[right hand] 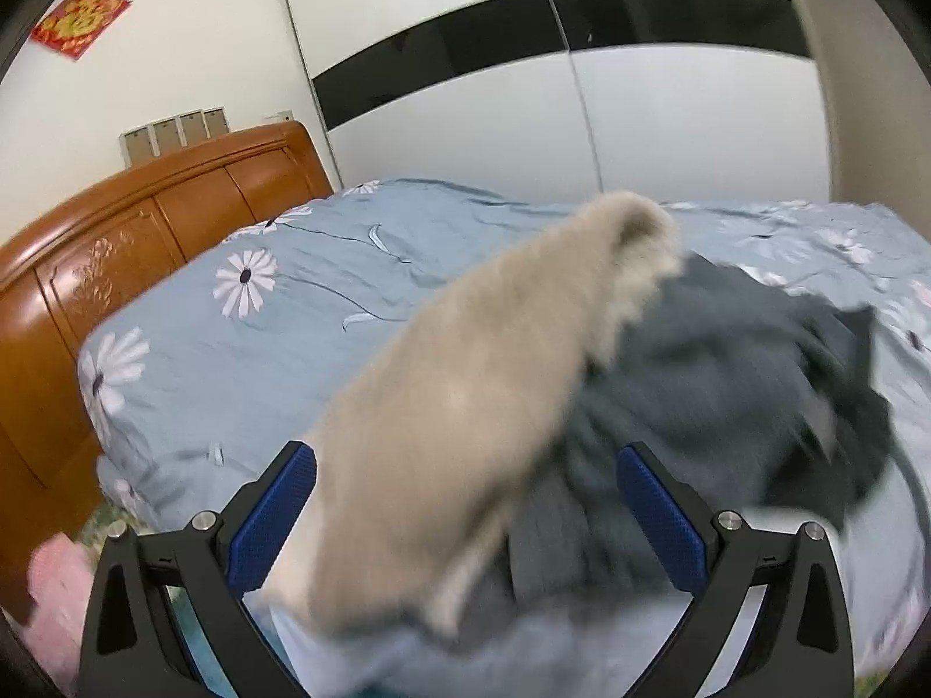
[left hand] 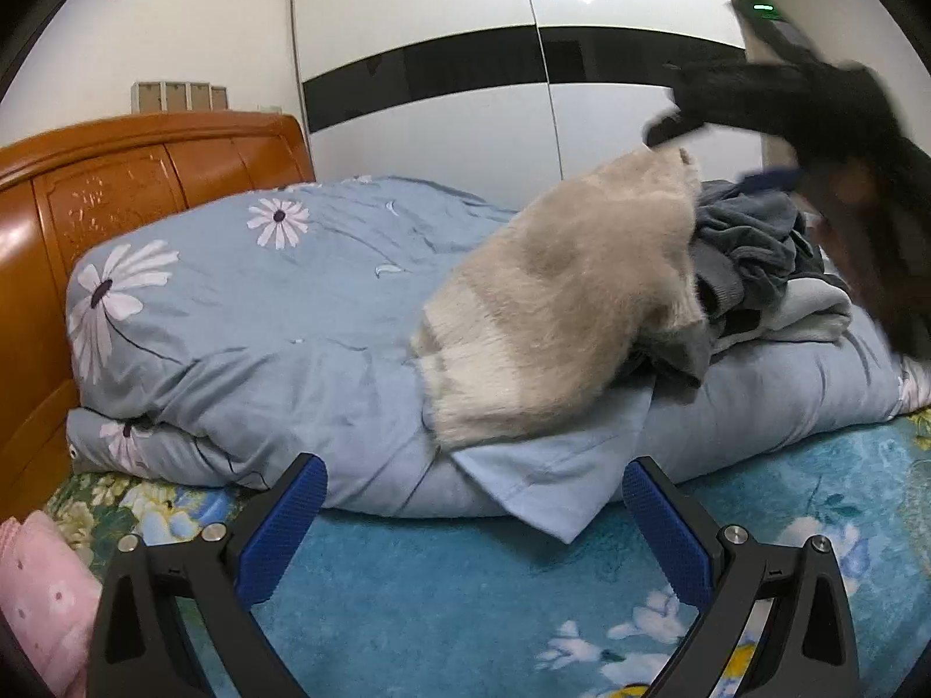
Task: Fold clothes
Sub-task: 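Grasp the beige sweater with the right gripper and lift it off the pile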
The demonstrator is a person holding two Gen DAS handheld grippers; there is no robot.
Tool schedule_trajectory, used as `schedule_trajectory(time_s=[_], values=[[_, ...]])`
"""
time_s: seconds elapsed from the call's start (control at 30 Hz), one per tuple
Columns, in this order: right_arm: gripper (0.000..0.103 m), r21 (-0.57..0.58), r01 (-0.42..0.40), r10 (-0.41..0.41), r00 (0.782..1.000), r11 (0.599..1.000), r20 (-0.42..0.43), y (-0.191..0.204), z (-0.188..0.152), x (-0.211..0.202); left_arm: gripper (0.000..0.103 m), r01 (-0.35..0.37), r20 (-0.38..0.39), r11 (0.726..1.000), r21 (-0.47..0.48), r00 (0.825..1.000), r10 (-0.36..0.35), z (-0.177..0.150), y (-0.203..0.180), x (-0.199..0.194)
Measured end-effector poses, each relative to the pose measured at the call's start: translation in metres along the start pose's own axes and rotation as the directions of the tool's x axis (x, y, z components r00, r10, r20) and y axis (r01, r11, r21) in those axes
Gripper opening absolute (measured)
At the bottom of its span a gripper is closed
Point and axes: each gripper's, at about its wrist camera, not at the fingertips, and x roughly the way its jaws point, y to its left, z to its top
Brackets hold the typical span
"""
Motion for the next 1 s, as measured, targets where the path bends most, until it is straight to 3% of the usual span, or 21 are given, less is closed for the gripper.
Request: schedule_trajectory(time_s=[0.1, 0.23, 0.33, 0.37, 0.43, 0.57, 0.63, 0.73, 0.87, 1.0], values=[[0.103, -0.025, 0.069, -0.070, 0.997, 0.997, -0.024, -0.009, 0.043, 0.033, 0.103, 0.008, 0.020, 1.000, -0.017, 1.000, -0.007, 0.002, 0.004, -0.001], [0.100, 0.021, 0.097, -0.095, 0.993, 0.995, -0.064, -0.025, 0.079, 0.071, 0.103, 0.024, 0.023, 0.999, -0.035, 0.999, -0.023, -0.001, 0.007, 0.000], [0.082, 0.078, 0.088, -0.081, 0.992, 0.993, -0.093, -0.037, 0.091, 0.096, 0.103, 0.031, 0.013, 0.999, -0.035, 0.999, -0.031, -0.003, 0.007, 0.002], [0.070, 0.129, 0.066, -0.054, 0.994, 0.989, -0.090, -0.044, 0.091, 0.100, 0.103, 0.032, 0.012, 0.999, -0.035, 0.999, -0.031, -0.003, 0.007, 0.002], [0.063, 0.243, 0.010, 0.007, 0.997, 0.970, -0.071, -0.059, 0.091, 0.104, 0.103, 0.034, 0.014, 0.999, -0.041, 0.999, -0.033, -0.003, 0.008, 0.003], [0.025, 0.466, -0.110, 0.129, 0.992, 0.878, -0.009, -0.087, 0.088, 0.109, 0.103, 0.049, 0.003, 0.997, -0.060, 0.999, -0.048, -0.006, 0.011, 0.007], [0.021, 0.525, -0.168, 0.187, 0.982, 0.835, 0.016, -0.092, 0.087, 0.103, 0.103, 0.055, 0.003, 0.996, -0.065, 0.999, -0.055, -0.005, 0.011, 0.008], [0.017, 0.543, -0.304, 0.308, 0.948, 0.783, 0.087, -0.086, 0.083, 0.077, 0.103, 0.058, 0.010, 0.996, -0.068, 0.998, -0.058, -0.002, 0.012, 0.007], [0.016, 0.493, -0.508, 0.475, 0.856, 0.706, 0.203, -0.063, 0.069, 0.012, 0.103, 0.070, 0.036, 0.994, -0.079, 0.997, -0.068, 0.007, 0.016, -0.005], [0.016, 0.451, -0.615, 0.557, 0.785, 0.646, 0.272, -0.051, 0.045, -0.067, 0.103, 0.128, 0.040, 0.979, -0.161, 0.992, -0.123, 0.017, 0.032, -0.036]])
